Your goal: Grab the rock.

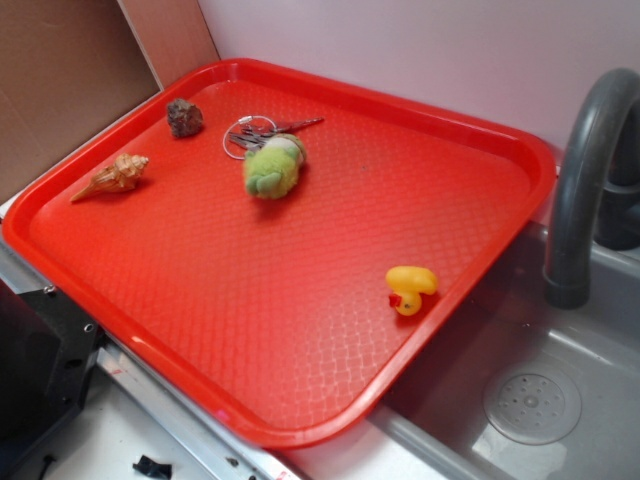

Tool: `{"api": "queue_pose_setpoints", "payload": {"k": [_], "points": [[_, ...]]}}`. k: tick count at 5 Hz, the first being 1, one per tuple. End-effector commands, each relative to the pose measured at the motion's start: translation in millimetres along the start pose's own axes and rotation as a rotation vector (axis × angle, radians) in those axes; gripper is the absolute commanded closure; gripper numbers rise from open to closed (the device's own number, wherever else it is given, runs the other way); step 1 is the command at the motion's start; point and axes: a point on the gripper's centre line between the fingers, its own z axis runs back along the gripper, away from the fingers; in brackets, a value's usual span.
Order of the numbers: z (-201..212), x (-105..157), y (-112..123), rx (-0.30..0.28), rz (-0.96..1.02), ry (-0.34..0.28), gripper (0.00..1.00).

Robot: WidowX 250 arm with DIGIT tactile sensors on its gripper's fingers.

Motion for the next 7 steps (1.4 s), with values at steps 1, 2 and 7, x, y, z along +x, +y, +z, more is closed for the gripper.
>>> {"api": "queue_pose_setpoints", "payload": {"k": [1,2,7], "points": [[0.0,0.0,0.0,0.0,0.0,0.0,0.0],[-11.7,12.2,16.0,-0.049,0.165,-0.044,0.0],[-127.3,113.6,139.4,0.042,0.589,-0.244,0.0]]}}
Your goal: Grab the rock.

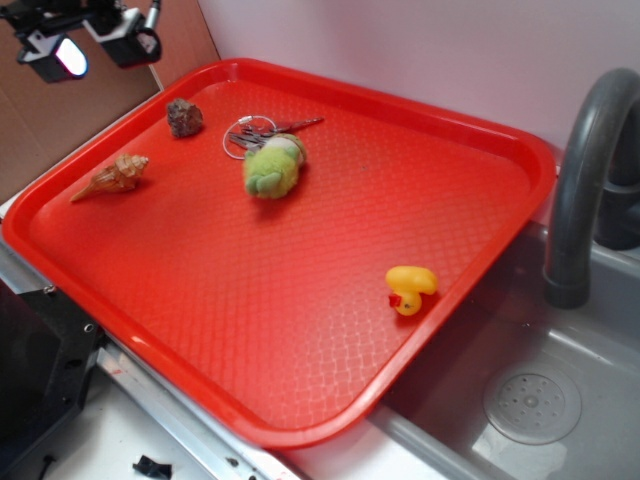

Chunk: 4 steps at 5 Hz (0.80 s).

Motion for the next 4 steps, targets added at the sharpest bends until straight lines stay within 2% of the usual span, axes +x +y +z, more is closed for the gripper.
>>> {"api": "queue_pose_setpoints", "payload": {"k": [1,2,4], "points": [[-34.5,36.0,2.3,0.066,-0.007,-0.094,0.0],[-56.9,48.1,-0.4,0.11,-0.016,-0.09,0.0],[-81.9,54.1,6.9,0.213,0.003,-0.081,0.0]]}}
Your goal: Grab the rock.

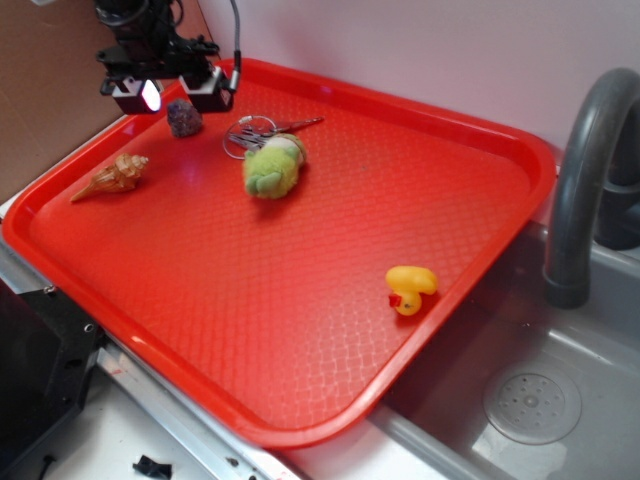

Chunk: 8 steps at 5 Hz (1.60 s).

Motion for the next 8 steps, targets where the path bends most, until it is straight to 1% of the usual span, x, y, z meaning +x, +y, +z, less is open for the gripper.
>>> {"api": "queue_pose_setpoints", "payload": {"k": [1,2,3,4,5,6,7,8], "points": [[-6.0,20.2,9.5,0.072,0.031,-0.026,0.0],[-9.9,19.4,9.1,0.096,0.045,-0.029,0.48],[-12.6,16.8,6.4,0.095,0.038,-0.02,1.0],[-2.5,13.4,4.8,0.116,0.048,-0.03,1.0],[41.7,10.0,2.5,0.057,0.16,0.042,1.0],[98.1,-5.4,-10.0,-0.011,0.124,0.067,1.0],[143.9,-35.6,-29.8,-0.098,0.011,0.085,1.0],[174.0,-67.0,-36.3,-0.171,-0.068,0.111,1.0]]}}
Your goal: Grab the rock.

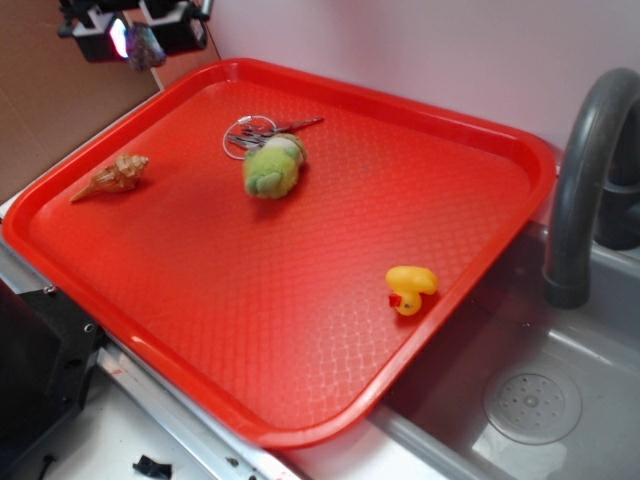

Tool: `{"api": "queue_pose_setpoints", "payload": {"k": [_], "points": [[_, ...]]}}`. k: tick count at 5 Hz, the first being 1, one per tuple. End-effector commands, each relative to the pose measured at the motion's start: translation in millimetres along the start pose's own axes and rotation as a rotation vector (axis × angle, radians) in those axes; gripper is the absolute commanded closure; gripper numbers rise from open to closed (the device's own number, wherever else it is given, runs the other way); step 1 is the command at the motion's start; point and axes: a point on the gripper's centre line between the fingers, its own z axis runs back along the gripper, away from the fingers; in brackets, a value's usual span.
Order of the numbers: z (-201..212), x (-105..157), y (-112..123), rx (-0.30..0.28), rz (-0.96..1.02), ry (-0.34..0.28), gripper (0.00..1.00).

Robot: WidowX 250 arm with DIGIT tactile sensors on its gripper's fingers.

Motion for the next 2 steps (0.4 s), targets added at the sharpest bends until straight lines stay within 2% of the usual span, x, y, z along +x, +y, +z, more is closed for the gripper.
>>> {"api": "queue_pose_setpoints", "payload": {"k": [1,2], "points": [[63.7,-60.9,0.3,-0.135,-0.164,-0.068,1.0],[53.8,-63.9,7.0,-0.157,-0.132,-0.048,1.0]]}}
